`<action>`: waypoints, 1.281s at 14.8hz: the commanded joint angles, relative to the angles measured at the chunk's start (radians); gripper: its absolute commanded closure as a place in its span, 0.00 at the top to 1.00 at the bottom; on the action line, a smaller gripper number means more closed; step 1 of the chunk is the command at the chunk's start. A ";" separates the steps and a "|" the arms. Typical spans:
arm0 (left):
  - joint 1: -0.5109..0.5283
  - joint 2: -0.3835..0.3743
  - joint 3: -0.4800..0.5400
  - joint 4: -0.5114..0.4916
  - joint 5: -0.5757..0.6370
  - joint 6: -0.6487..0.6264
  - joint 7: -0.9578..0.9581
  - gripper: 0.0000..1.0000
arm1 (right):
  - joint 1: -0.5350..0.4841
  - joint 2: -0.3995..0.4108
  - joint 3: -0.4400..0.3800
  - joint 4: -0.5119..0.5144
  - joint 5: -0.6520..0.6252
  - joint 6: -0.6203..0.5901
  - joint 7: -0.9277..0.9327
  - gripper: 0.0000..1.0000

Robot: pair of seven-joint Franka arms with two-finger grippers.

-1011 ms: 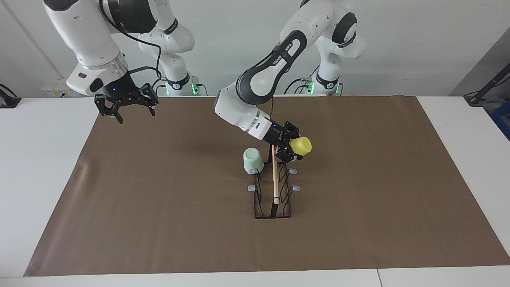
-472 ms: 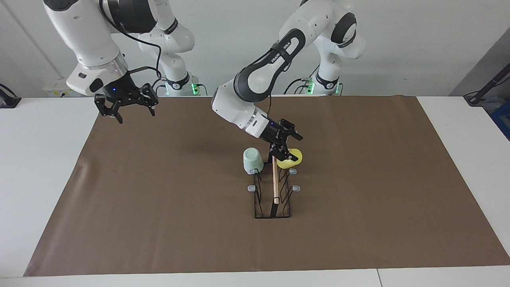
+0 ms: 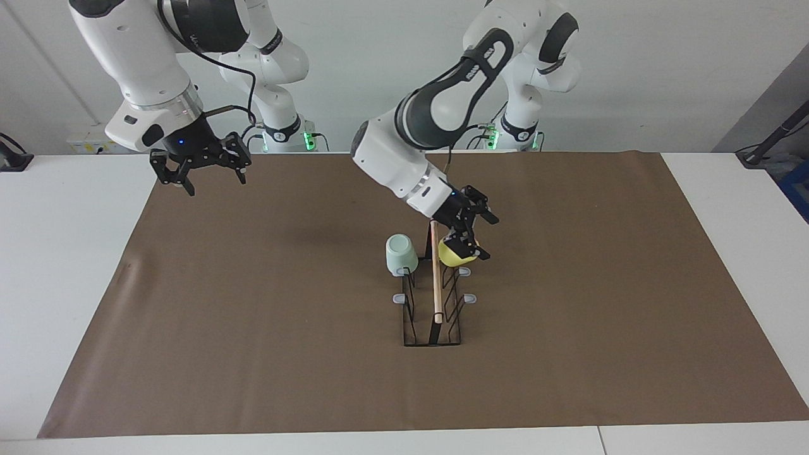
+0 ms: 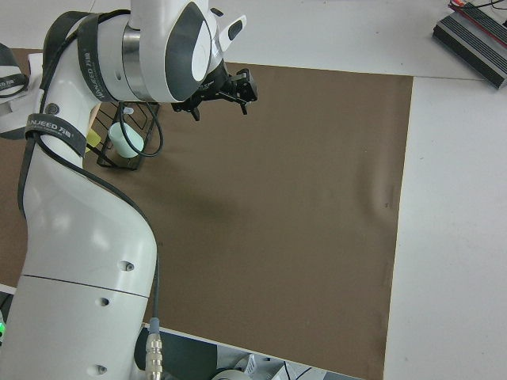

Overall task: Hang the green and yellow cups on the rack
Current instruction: 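Release the yellow cup and withdraw the left gripper from the rack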

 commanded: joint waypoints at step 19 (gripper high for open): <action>0.475 -0.396 0.199 -0.284 -0.853 0.194 1.885 1.00 | -0.008 -0.001 -0.017 0.013 -0.028 -0.002 0.022 1.00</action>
